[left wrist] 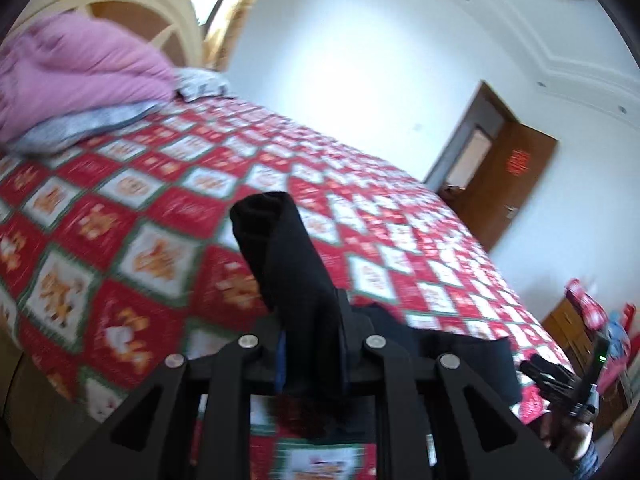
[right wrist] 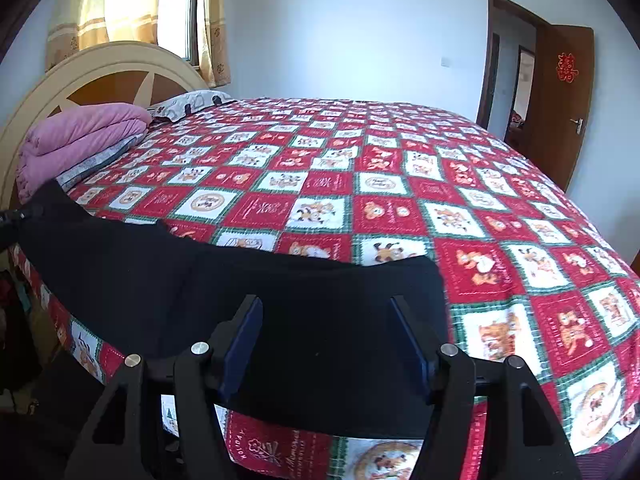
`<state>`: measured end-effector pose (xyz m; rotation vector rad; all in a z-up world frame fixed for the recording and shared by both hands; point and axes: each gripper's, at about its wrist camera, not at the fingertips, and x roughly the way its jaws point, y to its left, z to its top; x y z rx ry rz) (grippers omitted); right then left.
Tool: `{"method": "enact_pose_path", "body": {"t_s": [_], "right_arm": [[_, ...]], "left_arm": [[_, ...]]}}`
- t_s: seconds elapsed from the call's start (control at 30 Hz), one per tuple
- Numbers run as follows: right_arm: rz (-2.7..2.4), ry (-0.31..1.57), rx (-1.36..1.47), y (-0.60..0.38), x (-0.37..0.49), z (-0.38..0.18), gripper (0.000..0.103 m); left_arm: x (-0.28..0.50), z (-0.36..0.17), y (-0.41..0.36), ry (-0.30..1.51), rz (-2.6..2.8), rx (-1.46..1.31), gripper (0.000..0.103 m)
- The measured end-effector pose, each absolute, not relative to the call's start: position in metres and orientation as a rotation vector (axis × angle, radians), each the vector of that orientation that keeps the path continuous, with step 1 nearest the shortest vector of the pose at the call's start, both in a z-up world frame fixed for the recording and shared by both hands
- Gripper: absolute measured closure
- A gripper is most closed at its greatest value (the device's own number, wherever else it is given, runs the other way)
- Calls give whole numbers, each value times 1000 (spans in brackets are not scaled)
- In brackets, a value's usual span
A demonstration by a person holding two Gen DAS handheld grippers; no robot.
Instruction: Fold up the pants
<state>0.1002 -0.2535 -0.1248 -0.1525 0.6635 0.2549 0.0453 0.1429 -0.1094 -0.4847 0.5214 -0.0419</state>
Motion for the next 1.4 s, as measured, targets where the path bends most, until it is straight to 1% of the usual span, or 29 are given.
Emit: {"method": "enact_pose_path", "body": {"t_s": [0.23,0.5,0.77,1.07,1.13,1.17,1.2,1.23,1.27,1.3,1.33,1.37,1.4], "right_arm": [[172,690,-129,-285,106,-121,38],[80,723,-50,-333,111,-121,38],[6,724,80,-378,117,-117,38],[52,746,139,-381,124,-132,37],[91,742,172,-380,124,-134,37],[114,742,190,-380,124,-135,37],[149,743,218,-380,123,-137,37],[169,744,232,-379,123,-138,37],[186,744,244,-379,123,-139,37],[201,742,254,-378,122,-139,37],[209,738,263,-377,122,-139,36],[219,732,274,-377,121,-139,35],[232,729,286,-376,121,-139,33]], "left_arm": [[63,-72,87,511,-190,-384,83],[94,-52,1,559,-380,-264,83],[121,-73,-87,661,-502,-114,83],[145,-126,-165,759,-554,59,83],[147,-138,-177,759,-562,95,78],[146,-142,-181,753,-563,102,72],[144,-143,-182,751,-567,102,64],[140,-141,-182,742,-569,98,59],[134,-136,-179,721,-571,93,50],[127,-130,-176,688,-577,91,45],[118,-121,-170,642,-584,88,44],[110,-114,-164,606,-582,88,39],[103,-108,-158,565,-587,91,30]]}}
